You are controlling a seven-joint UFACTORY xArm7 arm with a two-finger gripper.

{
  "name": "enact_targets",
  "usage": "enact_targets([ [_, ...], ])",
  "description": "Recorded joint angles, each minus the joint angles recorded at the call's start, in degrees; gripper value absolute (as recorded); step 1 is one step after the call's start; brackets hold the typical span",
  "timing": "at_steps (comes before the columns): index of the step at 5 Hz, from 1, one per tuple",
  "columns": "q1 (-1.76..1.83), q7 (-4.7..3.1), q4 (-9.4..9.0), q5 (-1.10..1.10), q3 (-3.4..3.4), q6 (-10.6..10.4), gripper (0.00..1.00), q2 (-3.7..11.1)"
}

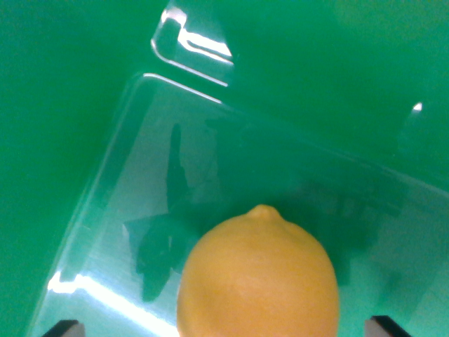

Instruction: Pick fruit

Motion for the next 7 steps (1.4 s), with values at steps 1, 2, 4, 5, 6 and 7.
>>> enact_targets([
  [1,0.01,-0.01,-0.05,0.00,0.01,-0.07,0.00,0.03],
  [2,0.01,-0.01,-0.05,0.00,0.01,-0.07,0.00,0.03],
  [4,0.01,-0.01,-0.05,0.00,0.01,-0.07,0.00,0.03],
  [5,0.01,-0.01,-0.05,0.00,0.01,-0.07,1.00,0.03],
  [6,0.01,-0.01,-0.05,0.00,0.01,-0.07,1.00,0.03],
  [7,0.01,-0.01,-0.05,0.00,0.01,-0.07,1.00,0.03],
])
